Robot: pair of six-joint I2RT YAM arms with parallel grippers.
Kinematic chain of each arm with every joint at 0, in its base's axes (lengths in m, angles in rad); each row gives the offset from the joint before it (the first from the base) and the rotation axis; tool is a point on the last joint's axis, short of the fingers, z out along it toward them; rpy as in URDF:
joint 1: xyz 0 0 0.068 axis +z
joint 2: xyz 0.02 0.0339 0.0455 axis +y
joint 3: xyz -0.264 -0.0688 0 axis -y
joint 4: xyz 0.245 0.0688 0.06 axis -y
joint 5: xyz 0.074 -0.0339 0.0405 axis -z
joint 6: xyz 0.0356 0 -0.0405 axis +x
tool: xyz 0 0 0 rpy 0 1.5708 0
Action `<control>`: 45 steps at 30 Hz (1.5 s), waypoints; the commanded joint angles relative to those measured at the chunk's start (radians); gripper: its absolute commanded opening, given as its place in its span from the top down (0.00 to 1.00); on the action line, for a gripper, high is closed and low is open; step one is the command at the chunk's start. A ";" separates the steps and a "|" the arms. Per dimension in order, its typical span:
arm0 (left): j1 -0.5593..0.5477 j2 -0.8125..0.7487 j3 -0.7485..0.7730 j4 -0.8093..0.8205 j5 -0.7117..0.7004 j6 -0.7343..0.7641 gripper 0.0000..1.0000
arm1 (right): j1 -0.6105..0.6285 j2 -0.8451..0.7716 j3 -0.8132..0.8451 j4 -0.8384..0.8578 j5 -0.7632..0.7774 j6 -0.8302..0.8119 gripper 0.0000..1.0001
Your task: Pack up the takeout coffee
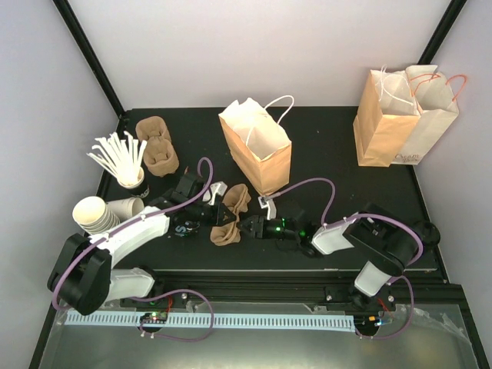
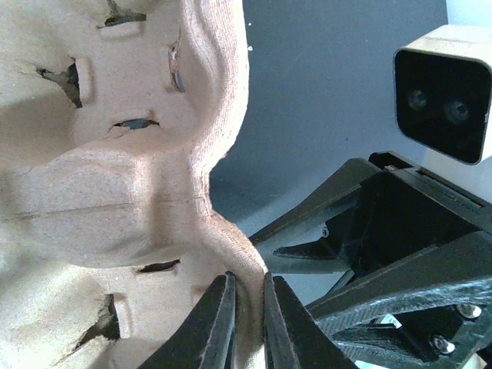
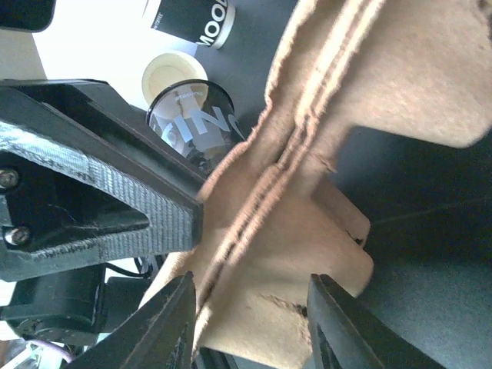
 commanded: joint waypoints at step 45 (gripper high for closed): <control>0.033 -0.310 0.388 -0.530 -0.457 0.225 0.88 | 0.055 0.184 0.283 -0.282 0.235 -0.113 0.64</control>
